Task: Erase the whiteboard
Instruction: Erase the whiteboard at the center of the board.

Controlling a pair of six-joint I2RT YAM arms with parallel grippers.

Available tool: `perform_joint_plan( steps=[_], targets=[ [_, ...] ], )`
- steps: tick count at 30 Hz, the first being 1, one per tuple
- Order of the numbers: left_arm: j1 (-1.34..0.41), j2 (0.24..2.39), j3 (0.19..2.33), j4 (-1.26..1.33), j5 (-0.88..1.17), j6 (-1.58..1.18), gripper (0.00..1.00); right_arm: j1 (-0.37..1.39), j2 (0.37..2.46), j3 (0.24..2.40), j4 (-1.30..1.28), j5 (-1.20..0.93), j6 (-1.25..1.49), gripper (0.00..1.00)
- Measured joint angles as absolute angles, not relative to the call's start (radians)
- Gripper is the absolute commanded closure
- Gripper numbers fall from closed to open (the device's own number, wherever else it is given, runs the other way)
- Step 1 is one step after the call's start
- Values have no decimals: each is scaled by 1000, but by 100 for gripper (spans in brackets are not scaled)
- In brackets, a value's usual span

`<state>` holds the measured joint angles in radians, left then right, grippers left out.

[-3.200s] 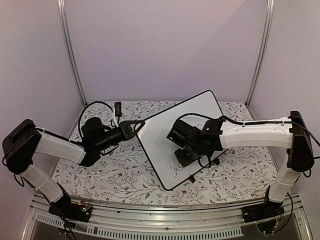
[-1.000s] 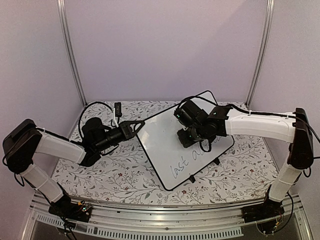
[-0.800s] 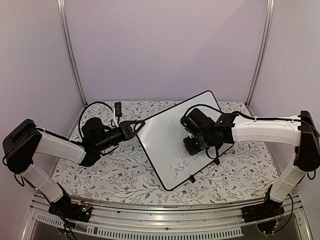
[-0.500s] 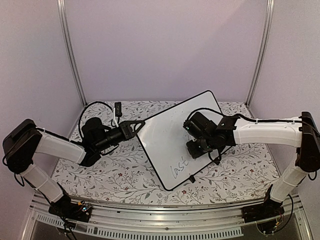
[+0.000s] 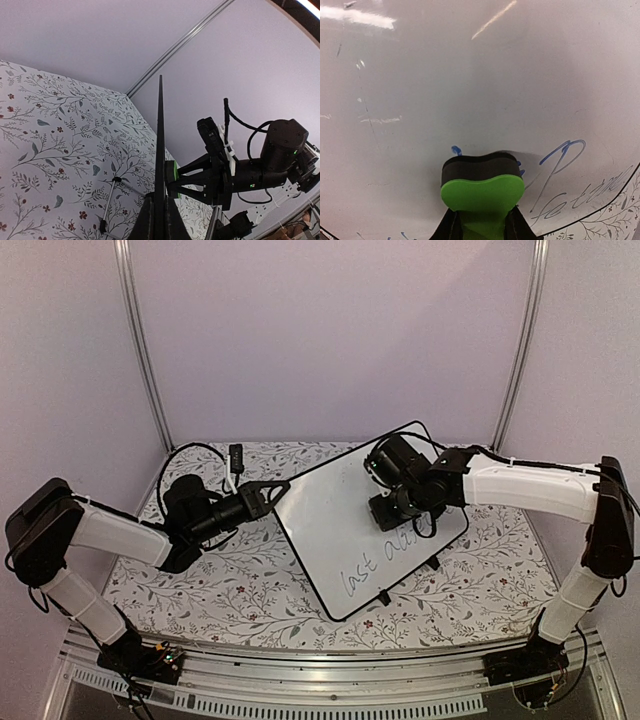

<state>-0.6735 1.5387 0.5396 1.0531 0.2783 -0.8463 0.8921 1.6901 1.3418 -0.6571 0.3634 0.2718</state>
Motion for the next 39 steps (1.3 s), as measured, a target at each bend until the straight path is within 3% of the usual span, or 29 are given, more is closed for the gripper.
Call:
perform_joint_plan(
  steps=[20, 39],
  targets=[
    [-673, 1540, 540, 1057, 284, -846, 100, 935, 1623, 1192, -570, 319, 326, 100],
    [-673, 1540, 541, 1053, 277, -849, 100, 885, 1713, 1396, -627, 364, 250, 100]
  ],
)
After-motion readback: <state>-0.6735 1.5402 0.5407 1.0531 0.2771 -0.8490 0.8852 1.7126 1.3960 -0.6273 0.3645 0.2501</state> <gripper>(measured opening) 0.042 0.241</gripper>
